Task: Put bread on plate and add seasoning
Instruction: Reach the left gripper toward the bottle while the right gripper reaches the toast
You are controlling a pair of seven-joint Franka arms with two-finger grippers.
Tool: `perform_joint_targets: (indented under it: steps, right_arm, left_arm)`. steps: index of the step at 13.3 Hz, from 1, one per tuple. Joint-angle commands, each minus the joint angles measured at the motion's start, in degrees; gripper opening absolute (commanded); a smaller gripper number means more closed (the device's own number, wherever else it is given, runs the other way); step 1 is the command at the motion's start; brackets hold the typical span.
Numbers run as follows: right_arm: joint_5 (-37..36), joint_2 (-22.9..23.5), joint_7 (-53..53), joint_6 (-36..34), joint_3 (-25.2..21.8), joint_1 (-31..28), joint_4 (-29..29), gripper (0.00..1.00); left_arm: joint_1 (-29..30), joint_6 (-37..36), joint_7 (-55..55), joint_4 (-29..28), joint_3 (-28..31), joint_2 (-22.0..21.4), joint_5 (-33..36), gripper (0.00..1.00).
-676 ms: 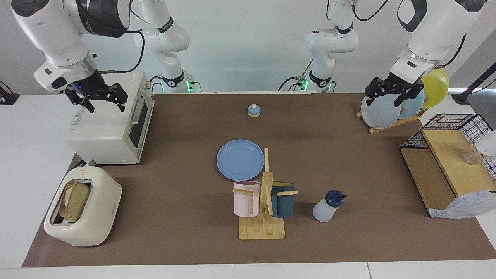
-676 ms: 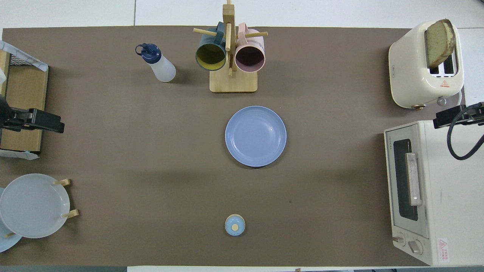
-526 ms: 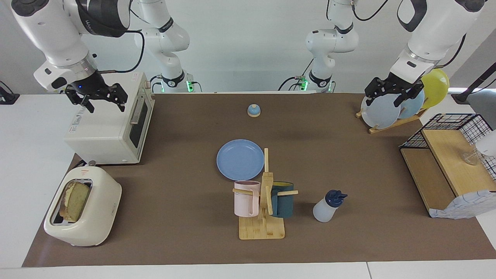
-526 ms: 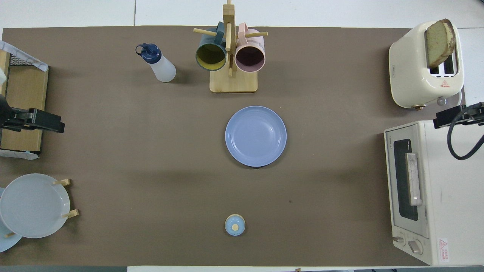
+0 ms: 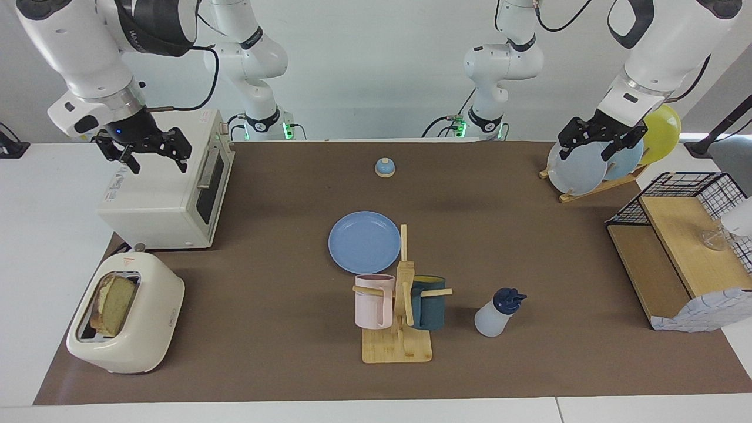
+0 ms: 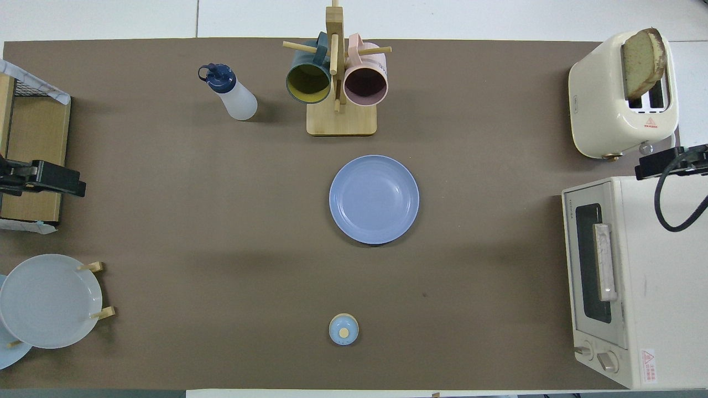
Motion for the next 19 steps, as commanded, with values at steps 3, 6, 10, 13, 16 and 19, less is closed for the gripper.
perform_joint_targets:
  steps: [3,6,10,13,16,19]
  right_arm:
    - [1.45,-0.11,-0.08,8.97,-0.3,-1.31,-1.25,1.0]
    - [1.27,-0.02,-2.54,24.82,-0.39,-2.27,-5.61,1.0]
    - [1.36,4.96,-11.26,42.44,-0.39,-4.65,-10.39,1.0]
    - [1.36,9.72,-11.34,49.5,-0.39,-4.91,-9.86,1.0]
    - [1.45,15.25,-11.51,54.43,-0.21,-5.88,-8.21,1.0]
    - [1.45,17.11,-11.77,54.35,-0.12,-6.15,-4.95,0.85]
  left_arm:
    - [-0.33,2.08,-4.72,-4.14,-0.58,-2.67,-0.03,1.0]
    - [-2.0,17.85,-4.89,-14.48,-0.93,-6.7,-0.03,1.0]
    - [-5.95,41.6,-5.24,-29.63,-0.93,-10.15,0.06,1.0]
    - [-8.94,59.42,-5.33,-37.18,-0.93,-7.78,0.06,1.0]
    - [-11.41,79.53,-5.33,-41.93,-0.93,0.46,0.06,1.0]
    - [-13.51,96.96,-5.6,-43.62,-0.93,9.95,-0.29,1.0]
